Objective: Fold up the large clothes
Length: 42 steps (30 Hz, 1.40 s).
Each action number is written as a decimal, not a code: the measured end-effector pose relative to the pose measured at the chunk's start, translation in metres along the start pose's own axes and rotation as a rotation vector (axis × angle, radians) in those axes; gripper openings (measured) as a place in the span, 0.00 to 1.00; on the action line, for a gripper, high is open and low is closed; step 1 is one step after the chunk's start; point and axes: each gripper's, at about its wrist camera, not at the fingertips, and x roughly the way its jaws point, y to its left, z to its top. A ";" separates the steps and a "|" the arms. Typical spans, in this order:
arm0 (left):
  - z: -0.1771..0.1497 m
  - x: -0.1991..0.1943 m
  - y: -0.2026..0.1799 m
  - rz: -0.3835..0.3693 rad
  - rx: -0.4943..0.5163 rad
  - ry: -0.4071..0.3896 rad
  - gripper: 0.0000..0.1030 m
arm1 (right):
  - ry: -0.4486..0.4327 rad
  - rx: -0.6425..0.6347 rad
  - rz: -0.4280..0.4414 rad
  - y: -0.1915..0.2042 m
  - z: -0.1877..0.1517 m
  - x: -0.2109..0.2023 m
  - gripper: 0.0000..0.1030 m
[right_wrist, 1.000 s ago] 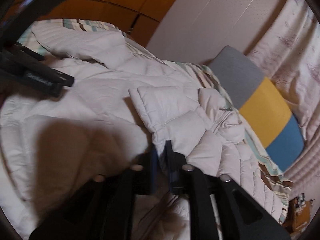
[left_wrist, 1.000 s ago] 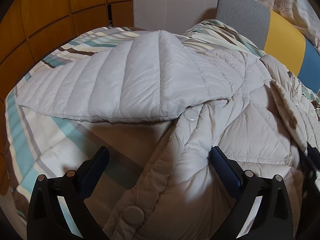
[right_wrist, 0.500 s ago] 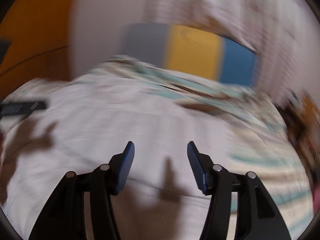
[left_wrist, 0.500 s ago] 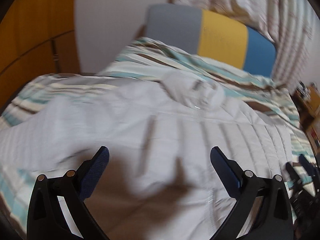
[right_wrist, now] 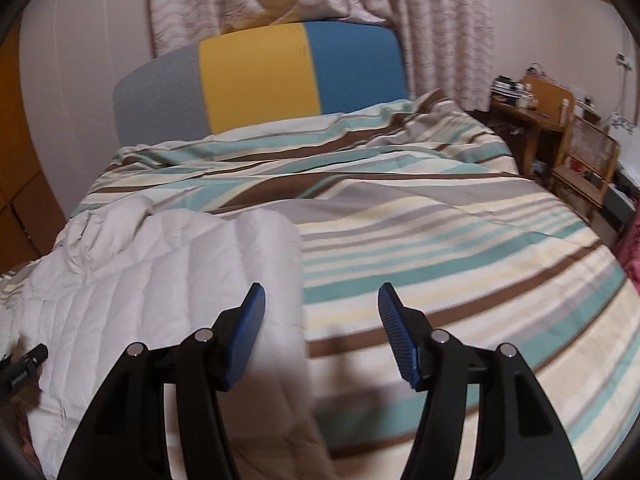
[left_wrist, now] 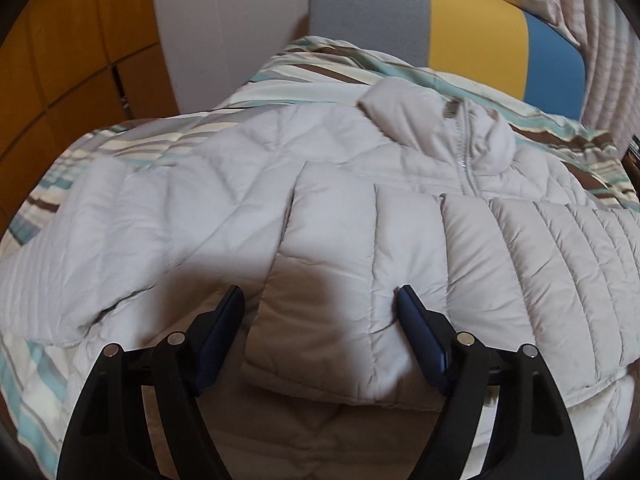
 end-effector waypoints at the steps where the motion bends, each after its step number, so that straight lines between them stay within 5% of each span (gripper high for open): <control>1: -0.003 0.000 0.004 0.006 -0.011 -0.005 0.76 | 0.004 -0.010 0.001 0.007 0.001 0.006 0.57; 14: -0.007 0.010 -0.004 0.003 -0.002 0.016 0.85 | 0.201 -0.090 -0.123 0.022 -0.002 0.111 0.68; 20: -0.007 0.010 -0.006 0.014 0.006 0.012 0.85 | 0.195 -0.032 -0.063 0.009 0.000 0.108 0.69; 29: -0.007 0.011 -0.006 0.008 0.001 0.012 0.85 | 0.138 -0.010 -0.026 0.004 -0.016 0.028 0.70; 42: -0.006 0.012 -0.004 0.002 -0.003 0.012 0.88 | 0.170 -0.148 -0.114 0.026 -0.049 0.051 0.73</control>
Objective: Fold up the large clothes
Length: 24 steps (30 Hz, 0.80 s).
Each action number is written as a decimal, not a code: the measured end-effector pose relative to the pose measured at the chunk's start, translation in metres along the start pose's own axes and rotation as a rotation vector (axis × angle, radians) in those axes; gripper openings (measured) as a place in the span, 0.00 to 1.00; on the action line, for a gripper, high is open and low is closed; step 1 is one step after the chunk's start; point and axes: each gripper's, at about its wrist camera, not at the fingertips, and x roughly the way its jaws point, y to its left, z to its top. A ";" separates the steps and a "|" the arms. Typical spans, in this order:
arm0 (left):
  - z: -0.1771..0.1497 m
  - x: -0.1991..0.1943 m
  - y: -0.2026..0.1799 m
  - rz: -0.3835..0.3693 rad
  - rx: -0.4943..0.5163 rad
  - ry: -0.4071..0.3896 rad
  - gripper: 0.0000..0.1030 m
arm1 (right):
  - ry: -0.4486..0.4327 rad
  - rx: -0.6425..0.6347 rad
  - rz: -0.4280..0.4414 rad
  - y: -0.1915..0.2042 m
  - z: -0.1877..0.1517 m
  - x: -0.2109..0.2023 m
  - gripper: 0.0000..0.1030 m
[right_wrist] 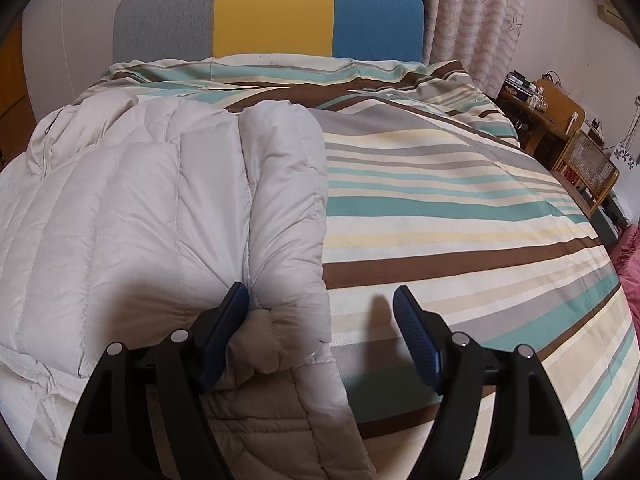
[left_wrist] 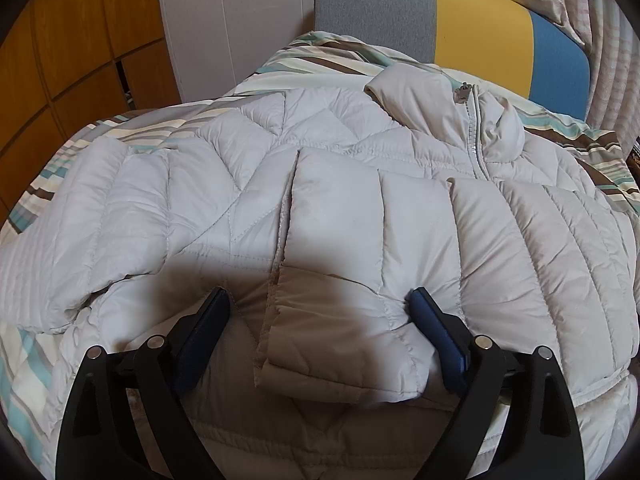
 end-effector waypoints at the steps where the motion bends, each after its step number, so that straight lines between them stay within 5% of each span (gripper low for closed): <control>1: 0.000 0.000 0.000 0.000 0.000 0.000 0.88 | -0.001 0.005 0.008 -0.002 0.001 -0.001 0.73; 7: 0.000 0.000 0.000 0.002 0.002 0.000 0.89 | -0.161 0.020 0.100 -0.010 0.007 -0.046 0.70; 10: 0.000 0.001 0.001 0.003 0.002 0.000 0.89 | -0.201 -0.065 0.174 0.009 0.015 -0.059 0.49; 13: 0.001 0.000 0.001 0.002 0.002 -0.001 0.89 | -0.116 -0.119 0.197 0.027 0.020 -0.038 0.28; 16: 0.001 0.002 0.002 -0.003 0.002 0.000 0.93 | -0.020 -0.122 0.191 0.033 0.013 -0.010 0.28; 24: 0.001 0.001 0.003 -0.020 -0.010 0.001 0.97 | -0.050 -0.198 0.114 0.048 0.003 0.000 0.29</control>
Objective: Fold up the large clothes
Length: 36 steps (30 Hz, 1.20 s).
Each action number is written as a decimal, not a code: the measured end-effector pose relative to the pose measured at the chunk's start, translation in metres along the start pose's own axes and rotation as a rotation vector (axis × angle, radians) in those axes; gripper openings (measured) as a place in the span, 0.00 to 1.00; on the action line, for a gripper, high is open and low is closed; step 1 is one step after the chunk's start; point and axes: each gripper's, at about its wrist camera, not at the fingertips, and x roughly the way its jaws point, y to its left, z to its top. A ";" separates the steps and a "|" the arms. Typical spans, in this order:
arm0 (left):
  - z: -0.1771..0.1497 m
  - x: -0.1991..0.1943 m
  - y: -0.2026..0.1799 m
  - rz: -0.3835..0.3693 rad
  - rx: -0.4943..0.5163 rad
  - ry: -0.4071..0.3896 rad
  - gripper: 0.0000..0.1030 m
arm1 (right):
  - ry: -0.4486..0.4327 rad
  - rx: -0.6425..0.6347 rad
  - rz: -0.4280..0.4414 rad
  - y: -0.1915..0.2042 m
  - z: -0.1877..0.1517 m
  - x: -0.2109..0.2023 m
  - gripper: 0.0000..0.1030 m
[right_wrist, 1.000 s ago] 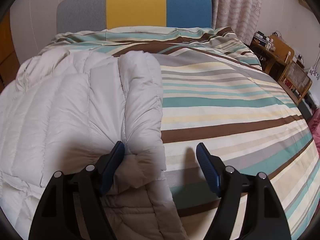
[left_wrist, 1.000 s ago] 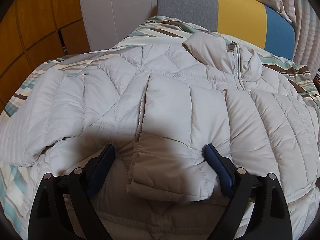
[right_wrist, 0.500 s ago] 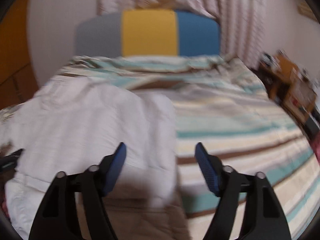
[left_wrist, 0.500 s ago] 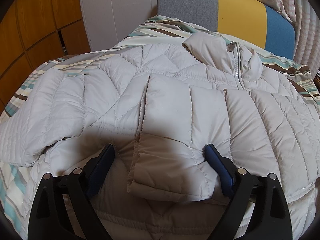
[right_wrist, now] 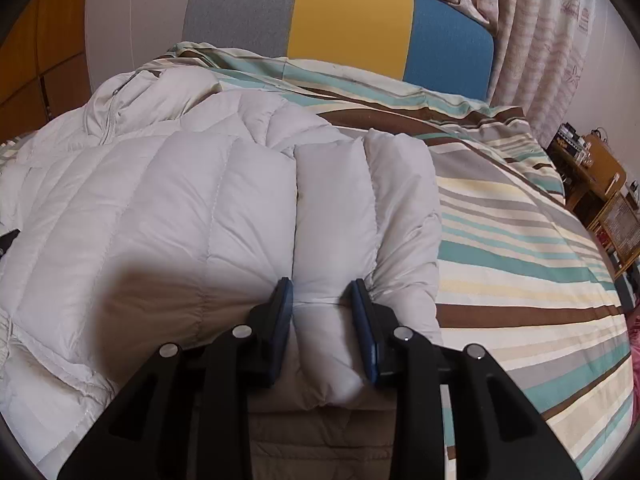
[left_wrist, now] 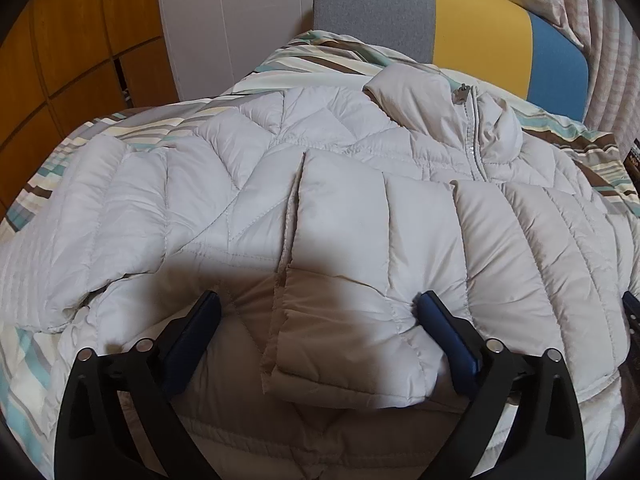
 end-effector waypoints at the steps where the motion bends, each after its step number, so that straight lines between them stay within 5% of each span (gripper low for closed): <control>1: 0.000 -0.001 0.001 -0.007 -0.006 0.000 0.97 | -0.002 0.006 0.006 -0.002 -0.001 0.000 0.29; 8: -0.004 -0.025 0.027 -0.065 -0.042 -0.017 0.97 | -0.006 0.014 0.014 -0.005 -0.002 0.001 0.29; 13: -0.008 -0.050 0.083 -0.042 -0.180 -0.073 0.97 | -0.008 0.019 0.019 -0.005 -0.001 -0.001 0.29; 27: -0.031 -0.094 0.281 0.212 -0.612 -0.139 0.97 | -0.009 0.020 0.019 -0.005 -0.001 -0.003 0.29; 36: -0.050 -0.091 0.355 0.338 -0.768 -0.113 0.97 | -0.010 0.020 0.019 -0.007 -0.001 -0.002 0.29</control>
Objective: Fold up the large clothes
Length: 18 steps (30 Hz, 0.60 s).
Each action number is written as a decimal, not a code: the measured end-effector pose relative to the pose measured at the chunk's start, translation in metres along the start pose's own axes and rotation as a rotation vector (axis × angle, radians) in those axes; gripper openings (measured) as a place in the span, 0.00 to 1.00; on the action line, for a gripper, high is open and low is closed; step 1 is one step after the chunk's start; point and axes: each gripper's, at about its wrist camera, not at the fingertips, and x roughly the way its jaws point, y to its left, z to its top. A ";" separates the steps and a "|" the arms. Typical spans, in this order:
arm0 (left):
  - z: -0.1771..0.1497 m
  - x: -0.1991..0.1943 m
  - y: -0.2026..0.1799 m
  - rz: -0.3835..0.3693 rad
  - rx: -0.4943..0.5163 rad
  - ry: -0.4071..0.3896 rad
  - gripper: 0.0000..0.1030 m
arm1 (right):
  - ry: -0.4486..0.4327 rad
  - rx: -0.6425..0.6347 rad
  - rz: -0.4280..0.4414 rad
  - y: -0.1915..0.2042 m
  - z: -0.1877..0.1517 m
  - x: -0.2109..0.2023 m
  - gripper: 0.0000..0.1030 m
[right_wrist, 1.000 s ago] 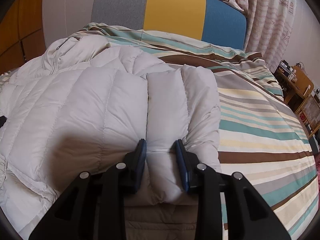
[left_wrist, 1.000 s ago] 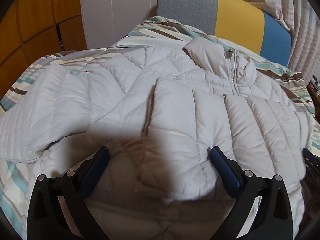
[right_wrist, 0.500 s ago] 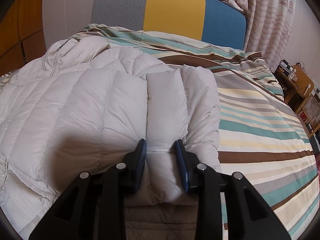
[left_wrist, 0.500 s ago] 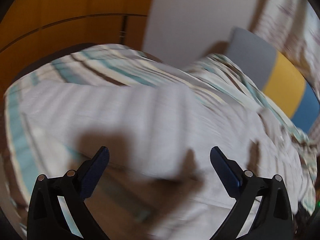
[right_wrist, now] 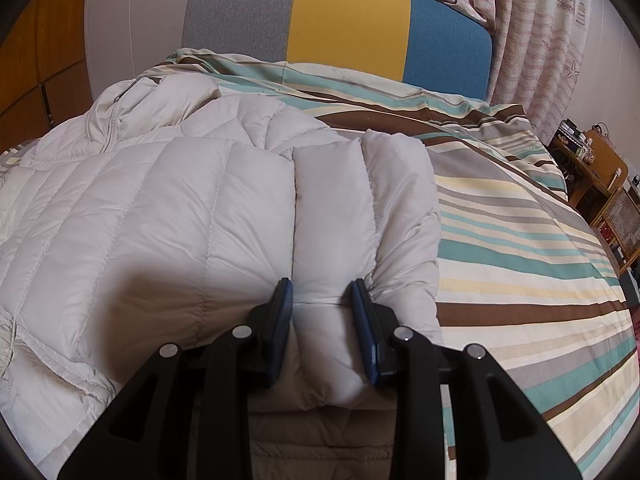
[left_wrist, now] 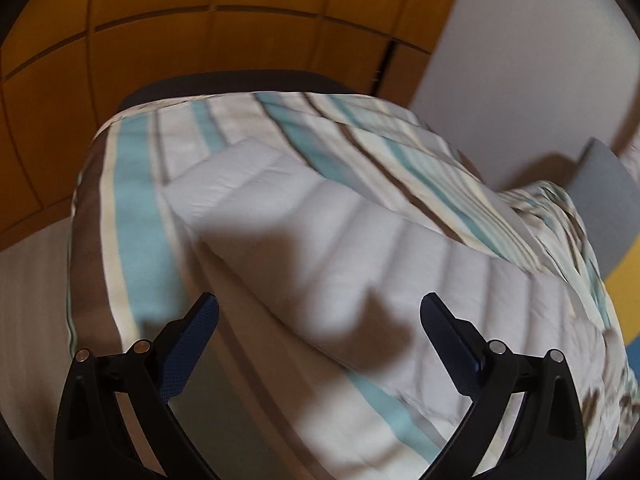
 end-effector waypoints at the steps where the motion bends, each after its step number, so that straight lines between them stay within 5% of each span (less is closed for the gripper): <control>1: 0.004 0.003 0.004 0.010 -0.015 -0.003 0.97 | 0.000 0.001 0.000 0.000 0.000 -0.001 0.29; 14: 0.027 0.049 0.045 0.174 -0.257 0.038 0.92 | -0.002 -0.001 -0.001 0.000 -0.001 -0.002 0.29; 18: 0.024 0.053 0.032 0.171 -0.237 0.024 0.59 | -0.003 -0.001 -0.001 0.000 -0.001 -0.002 0.29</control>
